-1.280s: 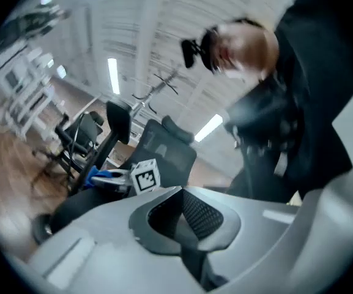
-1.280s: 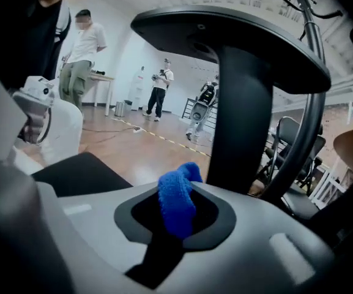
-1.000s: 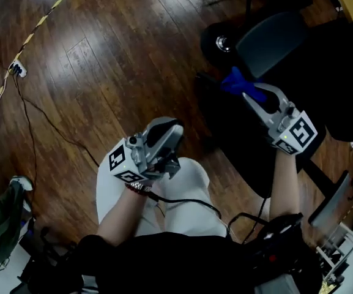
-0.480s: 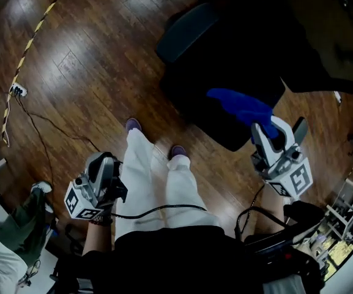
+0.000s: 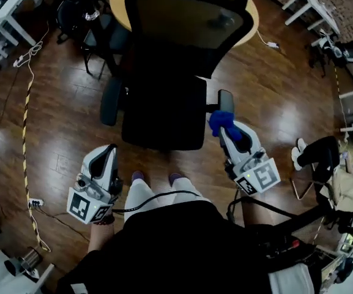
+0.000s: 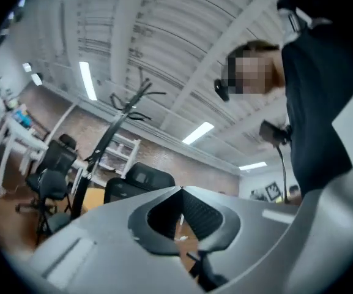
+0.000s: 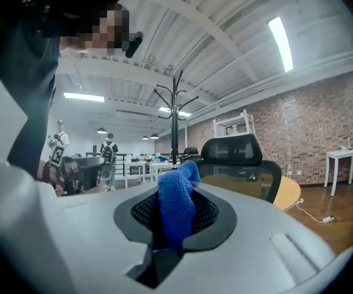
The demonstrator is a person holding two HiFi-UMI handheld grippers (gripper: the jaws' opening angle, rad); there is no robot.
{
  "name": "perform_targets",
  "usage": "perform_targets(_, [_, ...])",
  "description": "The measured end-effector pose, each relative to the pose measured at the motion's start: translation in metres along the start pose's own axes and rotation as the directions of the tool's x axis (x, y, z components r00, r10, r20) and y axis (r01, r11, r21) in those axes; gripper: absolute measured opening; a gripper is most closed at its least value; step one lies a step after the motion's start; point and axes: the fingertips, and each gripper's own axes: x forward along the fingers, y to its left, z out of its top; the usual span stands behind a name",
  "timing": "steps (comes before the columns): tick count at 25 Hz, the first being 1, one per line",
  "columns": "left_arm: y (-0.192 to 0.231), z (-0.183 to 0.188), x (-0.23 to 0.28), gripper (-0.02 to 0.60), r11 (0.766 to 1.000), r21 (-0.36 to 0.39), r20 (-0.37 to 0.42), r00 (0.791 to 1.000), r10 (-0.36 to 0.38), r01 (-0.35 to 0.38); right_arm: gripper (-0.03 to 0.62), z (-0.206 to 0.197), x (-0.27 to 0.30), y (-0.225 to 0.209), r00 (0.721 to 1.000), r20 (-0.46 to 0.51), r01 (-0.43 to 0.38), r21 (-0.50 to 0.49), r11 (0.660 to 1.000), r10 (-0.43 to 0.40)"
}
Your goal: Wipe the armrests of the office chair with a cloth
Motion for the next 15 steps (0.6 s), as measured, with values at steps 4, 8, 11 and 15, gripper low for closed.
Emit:
perform_targets(4, [-0.001,0.05,0.044,0.005,0.975,0.13,-0.05,0.983,-0.177,0.182,0.063,0.042,0.003,0.041,0.996,0.076,0.058,-0.026,0.998,-0.056])
perform_targets(8, [-0.015,0.096,0.057,0.005,0.946,0.154,-0.046,0.959,-0.281,0.284,0.063,0.073,0.0,0.069,0.981,0.137,0.141,-0.012,0.99,-0.138])
perform_targets(11, [-0.014,0.084,0.055,0.005,0.975,0.075,-0.144,0.97,-0.196,0.208,0.063,0.064,-0.014,0.064,0.974,0.095,0.207,0.022,0.978,-0.208])
perform_targets(15, [-0.035,0.062,0.054,0.005,0.98,0.021,-0.231,0.954,-0.19,0.2,0.063,0.039,-0.044,0.042,0.957,0.012,0.288,0.053,0.956,-0.289])
